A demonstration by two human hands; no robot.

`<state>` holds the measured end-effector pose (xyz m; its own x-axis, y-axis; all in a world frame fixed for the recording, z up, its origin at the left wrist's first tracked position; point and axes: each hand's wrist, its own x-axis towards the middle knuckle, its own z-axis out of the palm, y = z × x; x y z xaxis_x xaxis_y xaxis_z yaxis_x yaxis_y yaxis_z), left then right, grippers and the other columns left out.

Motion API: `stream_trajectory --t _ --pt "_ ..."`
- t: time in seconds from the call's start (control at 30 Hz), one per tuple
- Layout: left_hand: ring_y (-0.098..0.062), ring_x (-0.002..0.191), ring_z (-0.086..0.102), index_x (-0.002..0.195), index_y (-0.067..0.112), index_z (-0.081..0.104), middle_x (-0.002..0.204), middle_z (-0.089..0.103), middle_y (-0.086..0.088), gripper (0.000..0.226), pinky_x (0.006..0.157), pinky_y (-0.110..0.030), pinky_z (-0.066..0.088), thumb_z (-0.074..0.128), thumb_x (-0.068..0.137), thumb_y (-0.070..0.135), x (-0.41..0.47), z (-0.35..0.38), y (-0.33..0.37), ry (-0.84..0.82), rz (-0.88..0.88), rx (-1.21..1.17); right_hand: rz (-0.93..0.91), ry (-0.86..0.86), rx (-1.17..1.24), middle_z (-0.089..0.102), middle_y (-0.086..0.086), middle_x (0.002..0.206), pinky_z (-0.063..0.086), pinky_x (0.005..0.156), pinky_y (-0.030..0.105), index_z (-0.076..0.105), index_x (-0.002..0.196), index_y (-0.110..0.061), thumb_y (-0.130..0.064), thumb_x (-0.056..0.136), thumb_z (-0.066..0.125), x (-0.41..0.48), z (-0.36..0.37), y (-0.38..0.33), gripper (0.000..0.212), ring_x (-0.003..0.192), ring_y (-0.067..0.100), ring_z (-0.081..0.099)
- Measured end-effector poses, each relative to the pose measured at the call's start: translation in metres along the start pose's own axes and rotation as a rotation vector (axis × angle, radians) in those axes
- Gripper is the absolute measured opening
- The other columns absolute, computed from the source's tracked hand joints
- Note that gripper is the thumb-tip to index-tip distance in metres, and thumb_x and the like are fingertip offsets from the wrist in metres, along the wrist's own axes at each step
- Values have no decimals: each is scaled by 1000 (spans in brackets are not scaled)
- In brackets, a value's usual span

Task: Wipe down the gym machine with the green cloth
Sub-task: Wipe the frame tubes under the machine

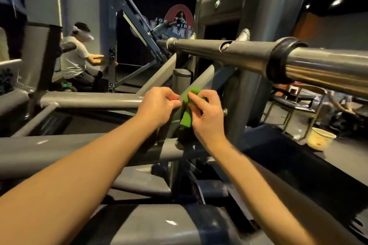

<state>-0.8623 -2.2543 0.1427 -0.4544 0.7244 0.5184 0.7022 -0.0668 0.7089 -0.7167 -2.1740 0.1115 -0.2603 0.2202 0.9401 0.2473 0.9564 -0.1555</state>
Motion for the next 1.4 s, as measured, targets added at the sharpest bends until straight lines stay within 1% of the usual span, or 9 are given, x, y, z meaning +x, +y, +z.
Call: stream_trajectory --t 0.17,0.43,0.67,0.8,0.93,1.03,1.13,1.2,1.4 --pt "-10 90 64 91 28 71 94 70 9 5 87 -42 58 76 91 31 -1 2 0 5 -54 23 156 205 81 56 -17 120 50 100 22 68 120 -14 -1 95 62 43 -25 21 29 114 11 59" --pt "-11 92 63 88 34 68 92 67 12 7 90 -47 57 73 93 32 -18 -4 5 20 -95 95 -46 -115 -33 56 3 108 45 91 18 75 116 -11 0 90 72 -8 -5 -6 29 102 14 50" --pt "-14 87 64 88 30 70 87 67 9 6 90 -48 56 72 94 30 -24 -1 -5 53 -108 64 57 116 -156 57 -12 96 47 95 34 72 102 -41 -13 93 58 54 -33 23 32 93 2 53" --pt "-10 92 64 95 29 71 90 68 11 3 92 -45 56 73 94 29 -25 0 -22 42 -89 -12 31 -56 -31 52 1 107 42 90 12 74 115 -8 -3 93 69 -13 10 -10 23 98 13 49" --pt "-11 92 65 95 33 70 92 69 11 5 92 -45 57 71 95 28 -29 -6 -29 -20 -74 13 -81 -186 -98 55 2 111 50 90 20 74 114 -11 -6 91 73 -4 -9 -10 24 102 10 52" --pt "-11 91 66 92 34 70 93 69 11 7 92 -46 57 71 94 28 -29 -7 -27 -31 -87 25 -5 -23 -165 57 9 124 52 93 20 71 117 -17 -7 91 64 41 -23 20 28 108 -1 56" --pt "-11 91 65 95 32 70 91 70 10 6 92 -44 57 71 95 26 -29 -5 -28 -4 -98 16 125 136 -289 52 -14 129 50 102 27 66 121 -38 -34 94 59 49 -19 30 28 120 5 56" --pt "-10 91 65 98 31 70 92 69 10 6 91 -42 57 71 95 26 -29 -6 -32 2 -96 -5 217 117 -157 49 -14 121 47 97 15 65 125 -26 -20 99 61 24 -3 5 26 113 -1 54" --pt "-12 91 65 95 30 64 94 68 7 6 81 -34 56 69 96 28 -36 -11 -42 -48 -81 15 176 -157 22 48 -6 113 49 96 21 66 110 -17 -2 92 68 -43 20 -26 24 103 5 54"
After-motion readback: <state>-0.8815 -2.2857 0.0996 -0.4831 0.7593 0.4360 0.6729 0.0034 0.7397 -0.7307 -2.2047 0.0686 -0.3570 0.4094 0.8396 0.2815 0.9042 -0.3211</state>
